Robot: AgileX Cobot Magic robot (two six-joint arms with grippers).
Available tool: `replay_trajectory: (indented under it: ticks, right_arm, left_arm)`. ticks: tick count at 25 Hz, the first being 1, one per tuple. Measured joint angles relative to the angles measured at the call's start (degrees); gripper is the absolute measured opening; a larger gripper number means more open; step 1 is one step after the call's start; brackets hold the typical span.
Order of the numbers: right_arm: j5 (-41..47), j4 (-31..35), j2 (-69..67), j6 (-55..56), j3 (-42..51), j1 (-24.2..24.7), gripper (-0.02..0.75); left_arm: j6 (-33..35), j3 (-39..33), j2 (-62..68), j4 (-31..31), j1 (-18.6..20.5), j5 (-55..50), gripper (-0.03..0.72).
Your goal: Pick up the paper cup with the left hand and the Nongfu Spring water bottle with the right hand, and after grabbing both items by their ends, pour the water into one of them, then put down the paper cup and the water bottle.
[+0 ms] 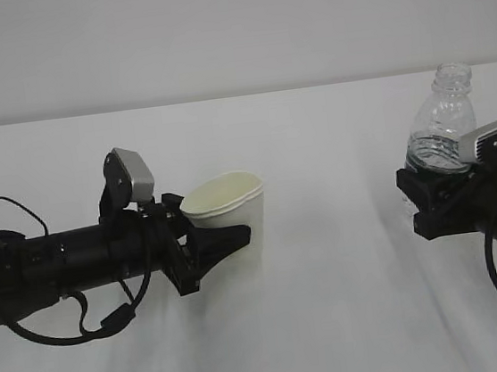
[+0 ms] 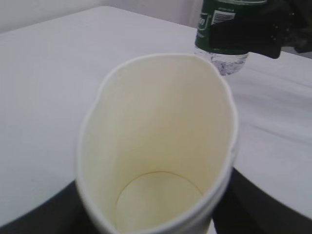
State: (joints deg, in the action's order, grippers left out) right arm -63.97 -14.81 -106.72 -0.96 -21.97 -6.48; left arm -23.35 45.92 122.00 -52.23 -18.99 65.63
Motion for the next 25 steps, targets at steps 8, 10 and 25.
replay_trajectory:
  ticks: [8, 10, 25]
  right_arm:
    - [0.0, 0.0, 0.0, 0.0, 1.1, 0.0, 0.428]
    - [0.0, 0.0, 0.0, -0.1, 1.2, 0.0, 0.428]
    - [0.1, 0.0, 1.6, -2.9, 2.8, 0.0, 0.428]
  left_arm:
    - [-7.9, 3.4, 0.0, -9.0, -0.9, 0.0, 0.421]
    - [-8.5, 4.3, 0.0, -10.8, -1.9, 0.0, 0.421]
    - [-9.2, 11.0, 0.4, -13.5, -8.1, -9.6, 0.421]
